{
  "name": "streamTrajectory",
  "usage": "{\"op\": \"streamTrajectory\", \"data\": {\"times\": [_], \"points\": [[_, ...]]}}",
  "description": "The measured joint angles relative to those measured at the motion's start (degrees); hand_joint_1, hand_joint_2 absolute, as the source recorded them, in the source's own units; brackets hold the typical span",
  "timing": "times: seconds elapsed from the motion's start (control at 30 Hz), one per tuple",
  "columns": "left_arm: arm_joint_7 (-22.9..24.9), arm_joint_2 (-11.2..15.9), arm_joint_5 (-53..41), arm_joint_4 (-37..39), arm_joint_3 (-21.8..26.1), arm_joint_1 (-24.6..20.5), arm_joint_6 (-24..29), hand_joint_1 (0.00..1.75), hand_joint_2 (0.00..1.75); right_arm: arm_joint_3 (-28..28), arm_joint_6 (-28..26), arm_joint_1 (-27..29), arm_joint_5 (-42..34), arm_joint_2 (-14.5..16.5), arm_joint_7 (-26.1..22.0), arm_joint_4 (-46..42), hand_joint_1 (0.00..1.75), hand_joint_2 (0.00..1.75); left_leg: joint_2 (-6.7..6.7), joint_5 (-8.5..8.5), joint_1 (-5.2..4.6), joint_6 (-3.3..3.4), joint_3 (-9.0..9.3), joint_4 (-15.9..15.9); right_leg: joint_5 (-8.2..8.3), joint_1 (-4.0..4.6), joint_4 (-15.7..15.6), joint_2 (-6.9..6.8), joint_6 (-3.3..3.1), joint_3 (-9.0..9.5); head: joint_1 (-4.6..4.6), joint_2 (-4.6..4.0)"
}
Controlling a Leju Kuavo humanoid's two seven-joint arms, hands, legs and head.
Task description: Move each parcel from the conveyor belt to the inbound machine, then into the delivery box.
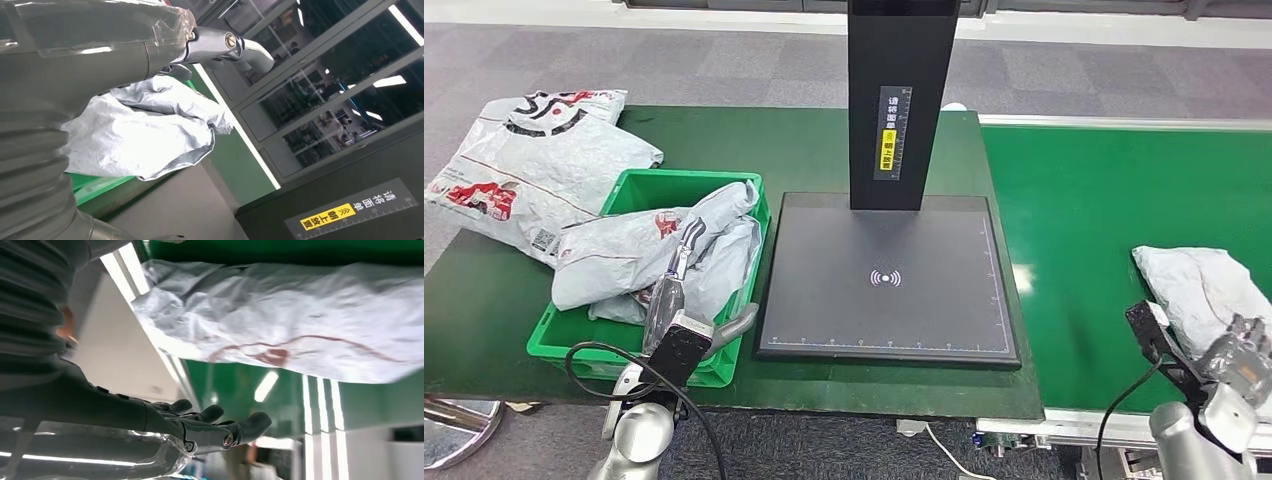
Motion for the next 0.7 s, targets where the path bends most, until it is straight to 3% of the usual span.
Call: {"op": "streamTrajectory", "data": {"times": [0.7], "points": [[0.13, -0.03, -0.02, -0.18, 0.00, 0.36, 0.98, 0.00, 1.75, -3.27, 0.91, -2.47, -0.09, 0.87, 1.39, 3.66, 0.00, 1.75, 0.00, 0.00, 0.00, 0.00, -0.01, 0.00, 0.00, 0.00, 0.01, 0.00, 0.00, 0.02, 0.00, 0.00]]}}
